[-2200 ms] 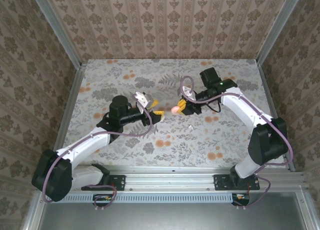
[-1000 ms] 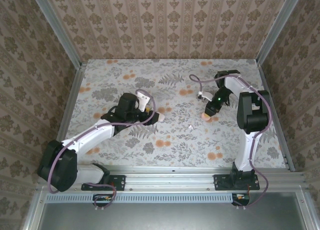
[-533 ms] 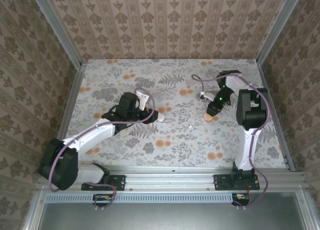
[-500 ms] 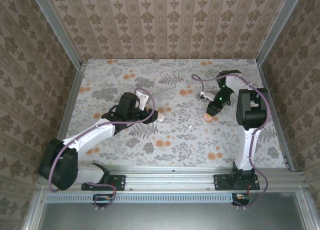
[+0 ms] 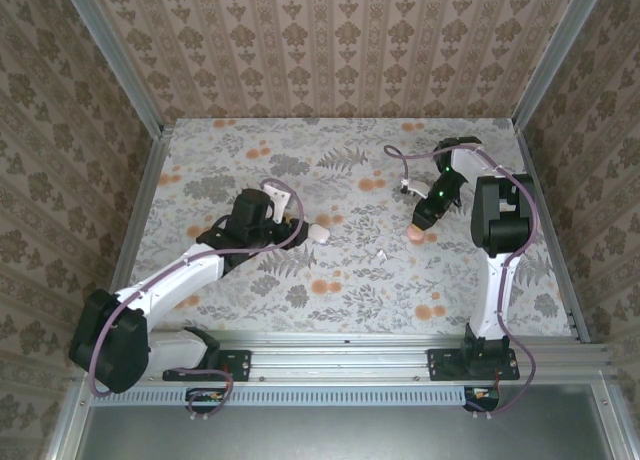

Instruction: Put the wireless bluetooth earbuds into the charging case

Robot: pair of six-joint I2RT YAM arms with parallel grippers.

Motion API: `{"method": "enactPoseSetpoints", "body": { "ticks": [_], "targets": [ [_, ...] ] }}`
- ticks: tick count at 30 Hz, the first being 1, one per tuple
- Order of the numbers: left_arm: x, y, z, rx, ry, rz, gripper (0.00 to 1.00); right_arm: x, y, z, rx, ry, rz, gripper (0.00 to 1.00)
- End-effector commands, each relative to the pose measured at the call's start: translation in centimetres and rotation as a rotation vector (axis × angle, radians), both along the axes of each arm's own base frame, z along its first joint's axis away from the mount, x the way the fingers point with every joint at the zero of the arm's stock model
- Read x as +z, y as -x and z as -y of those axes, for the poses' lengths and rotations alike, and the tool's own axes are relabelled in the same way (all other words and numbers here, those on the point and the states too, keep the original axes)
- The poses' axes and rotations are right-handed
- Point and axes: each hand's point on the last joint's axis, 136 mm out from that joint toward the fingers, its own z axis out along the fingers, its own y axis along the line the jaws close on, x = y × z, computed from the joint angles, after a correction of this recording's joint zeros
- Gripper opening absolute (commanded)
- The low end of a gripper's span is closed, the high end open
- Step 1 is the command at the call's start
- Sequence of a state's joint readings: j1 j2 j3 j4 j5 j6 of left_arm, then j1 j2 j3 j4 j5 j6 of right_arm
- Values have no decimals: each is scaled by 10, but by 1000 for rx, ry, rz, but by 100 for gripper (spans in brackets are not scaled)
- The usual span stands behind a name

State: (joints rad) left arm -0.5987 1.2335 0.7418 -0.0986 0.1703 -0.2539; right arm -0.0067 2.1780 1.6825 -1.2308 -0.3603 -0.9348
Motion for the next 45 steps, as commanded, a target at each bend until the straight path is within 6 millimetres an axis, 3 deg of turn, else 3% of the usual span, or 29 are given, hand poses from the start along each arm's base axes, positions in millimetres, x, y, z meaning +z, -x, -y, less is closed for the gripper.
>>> {"method": "enactPoseSetpoints", "body": {
  "ticks": [1, 4, 9, 17, 20, 26, 35, 45],
  "targets": [
    [4, -2, 0, -13, -26, -17, 59, 9, -5, 4, -23, 20, 23, 44],
    [4, 1, 2, -41, -55, -63, 58, 21, -15, 1, -54, 3, 87, 44],
    [13, 4, 0, -27, -89, -126, 58, 58, -30, -5, -153, -35, 245, 50],
    [22, 23, -9, -54, -253, -346, 57, 118, -12, -35, -374, -248, 357, 55],
    [26, 26, -9, -84, -316, -386, 56, 130, 1, -50, -480, -366, 380, 58],
    [29, 25, -2, -150, -450, -457, 56, 132, 32, -80, -519, -515, 427, 59],
    [5, 17, 14, -225, -589, -555, 62, 137, 56, -122, -487, -556, 442, 60],
    [-27, 0, 23, -245, -658, -597, 67, 131, 70, -123, -537, -555, 444, 60]
  ]
}}
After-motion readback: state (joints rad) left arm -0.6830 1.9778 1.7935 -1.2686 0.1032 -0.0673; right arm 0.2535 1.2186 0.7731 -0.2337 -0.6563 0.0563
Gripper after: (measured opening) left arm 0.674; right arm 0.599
